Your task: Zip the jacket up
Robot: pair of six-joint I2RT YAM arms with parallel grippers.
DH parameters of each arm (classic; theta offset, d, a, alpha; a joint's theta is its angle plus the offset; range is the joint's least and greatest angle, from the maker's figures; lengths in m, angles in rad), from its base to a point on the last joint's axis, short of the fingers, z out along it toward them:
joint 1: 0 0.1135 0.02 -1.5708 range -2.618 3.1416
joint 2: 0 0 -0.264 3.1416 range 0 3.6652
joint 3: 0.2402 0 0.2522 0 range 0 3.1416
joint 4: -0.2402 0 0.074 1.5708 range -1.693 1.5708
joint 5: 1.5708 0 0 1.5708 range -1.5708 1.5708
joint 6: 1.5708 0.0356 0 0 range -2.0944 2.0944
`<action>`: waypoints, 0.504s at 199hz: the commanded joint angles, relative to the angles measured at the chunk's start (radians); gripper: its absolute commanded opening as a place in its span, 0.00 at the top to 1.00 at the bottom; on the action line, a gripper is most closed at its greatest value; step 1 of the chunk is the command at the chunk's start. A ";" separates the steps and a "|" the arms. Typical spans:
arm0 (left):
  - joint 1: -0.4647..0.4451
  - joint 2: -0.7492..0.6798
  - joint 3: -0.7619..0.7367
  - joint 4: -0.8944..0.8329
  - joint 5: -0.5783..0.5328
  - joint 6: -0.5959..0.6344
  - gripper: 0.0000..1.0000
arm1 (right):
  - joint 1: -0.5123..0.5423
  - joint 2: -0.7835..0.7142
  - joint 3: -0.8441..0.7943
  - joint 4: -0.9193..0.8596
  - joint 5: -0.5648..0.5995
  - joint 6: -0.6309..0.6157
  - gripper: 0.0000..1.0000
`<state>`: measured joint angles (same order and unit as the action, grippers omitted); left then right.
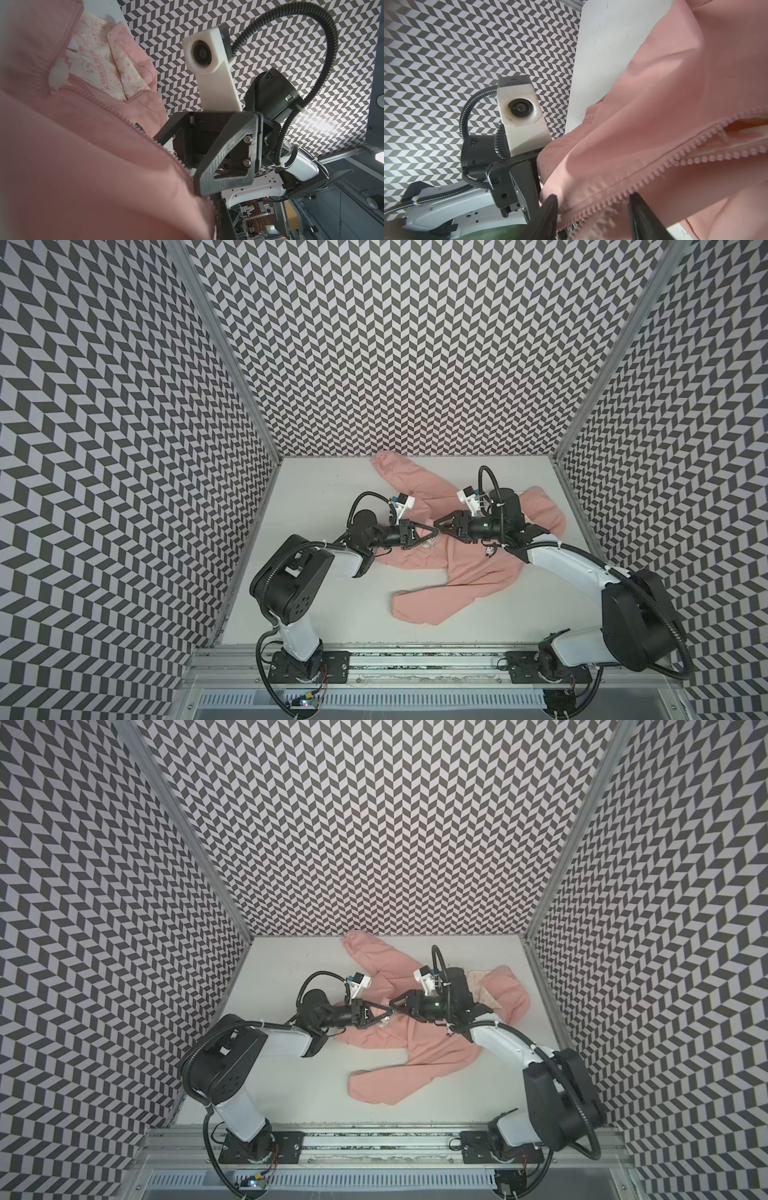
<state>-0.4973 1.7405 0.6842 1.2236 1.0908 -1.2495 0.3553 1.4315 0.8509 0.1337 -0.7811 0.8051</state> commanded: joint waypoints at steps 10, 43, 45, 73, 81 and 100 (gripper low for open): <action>0.006 0.035 0.035 0.148 0.041 -0.081 1.00 | -0.005 -0.041 -0.012 0.072 -0.047 0.031 0.48; 0.008 0.042 0.036 0.154 0.041 -0.084 1.00 | -0.010 -0.042 -0.036 0.154 -0.085 0.093 0.60; 0.008 0.042 0.036 0.153 0.041 -0.084 1.00 | -0.010 -0.041 -0.037 0.158 -0.088 0.096 0.60; 0.009 0.042 0.037 0.152 0.041 -0.084 1.00 | -0.012 -0.034 -0.055 0.222 -0.111 0.148 0.64; 0.008 0.042 0.037 0.152 0.041 -0.084 1.00 | -0.012 -0.033 -0.064 0.252 -0.120 0.173 0.64; 0.008 0.045 0.039 0.150 0.043 -0.084 1.00 | -0.016 -0.029 -0.088 0.336 -0.138 0.236 0.65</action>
<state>-0.4915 1.7828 0.6964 1.3094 1.1088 -1.3155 0.3473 1.4128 0.7910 0.3027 -0.8684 0.9447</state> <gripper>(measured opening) 0.100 0.358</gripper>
